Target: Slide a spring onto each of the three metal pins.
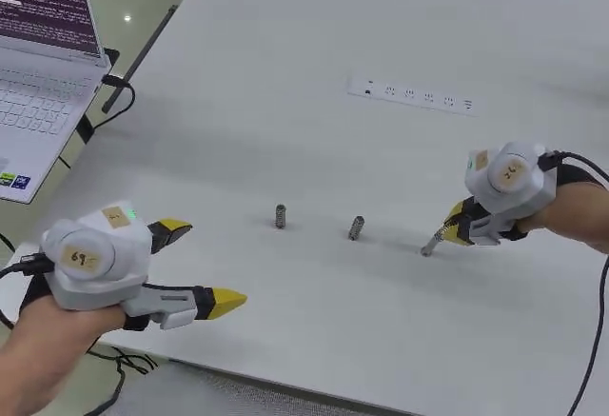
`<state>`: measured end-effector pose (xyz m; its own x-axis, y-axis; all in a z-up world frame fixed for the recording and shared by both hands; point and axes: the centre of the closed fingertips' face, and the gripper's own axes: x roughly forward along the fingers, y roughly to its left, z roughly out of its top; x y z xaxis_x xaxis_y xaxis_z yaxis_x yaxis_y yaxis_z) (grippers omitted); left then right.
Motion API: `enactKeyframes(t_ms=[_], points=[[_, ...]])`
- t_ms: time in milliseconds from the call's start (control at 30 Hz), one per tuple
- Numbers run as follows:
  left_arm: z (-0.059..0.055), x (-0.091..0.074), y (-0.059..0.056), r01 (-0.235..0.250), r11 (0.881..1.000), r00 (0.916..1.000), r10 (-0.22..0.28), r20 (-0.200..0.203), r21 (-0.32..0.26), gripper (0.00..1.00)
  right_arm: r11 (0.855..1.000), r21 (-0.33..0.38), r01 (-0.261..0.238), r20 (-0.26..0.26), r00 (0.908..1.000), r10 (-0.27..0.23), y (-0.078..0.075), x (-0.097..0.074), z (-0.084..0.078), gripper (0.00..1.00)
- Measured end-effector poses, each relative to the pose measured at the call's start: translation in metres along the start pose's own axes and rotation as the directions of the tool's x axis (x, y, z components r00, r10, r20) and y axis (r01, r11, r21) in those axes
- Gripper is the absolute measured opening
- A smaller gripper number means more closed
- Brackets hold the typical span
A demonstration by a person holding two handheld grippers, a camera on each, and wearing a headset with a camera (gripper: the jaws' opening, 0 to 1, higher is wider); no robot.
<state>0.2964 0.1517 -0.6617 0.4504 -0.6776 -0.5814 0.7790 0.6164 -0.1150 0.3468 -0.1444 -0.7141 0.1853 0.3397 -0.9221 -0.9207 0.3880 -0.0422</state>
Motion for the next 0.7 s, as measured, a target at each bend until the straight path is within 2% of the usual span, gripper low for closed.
enactKeyframes(t_ms=[467, 700], points=[[-0.007, -0.005, 0.006, -0.014, 1.0, 0.9998, 0.014, -0.012, -0.018, 0.72, 1.0, -0.012, -0.024, -0.024, 0.9994, 0.024, -0.002, 0.013, -0.001, 0.09], [-0.008, -0.007, 0.004, -0.021, 0.999, 0.9997, 0.021, -0.013, -0.036, 0.72, 0.999, -0.027, -0.037, -0.044, 0.9984, 0.036, 0.0, 0.021, -0.004, 0.09]])
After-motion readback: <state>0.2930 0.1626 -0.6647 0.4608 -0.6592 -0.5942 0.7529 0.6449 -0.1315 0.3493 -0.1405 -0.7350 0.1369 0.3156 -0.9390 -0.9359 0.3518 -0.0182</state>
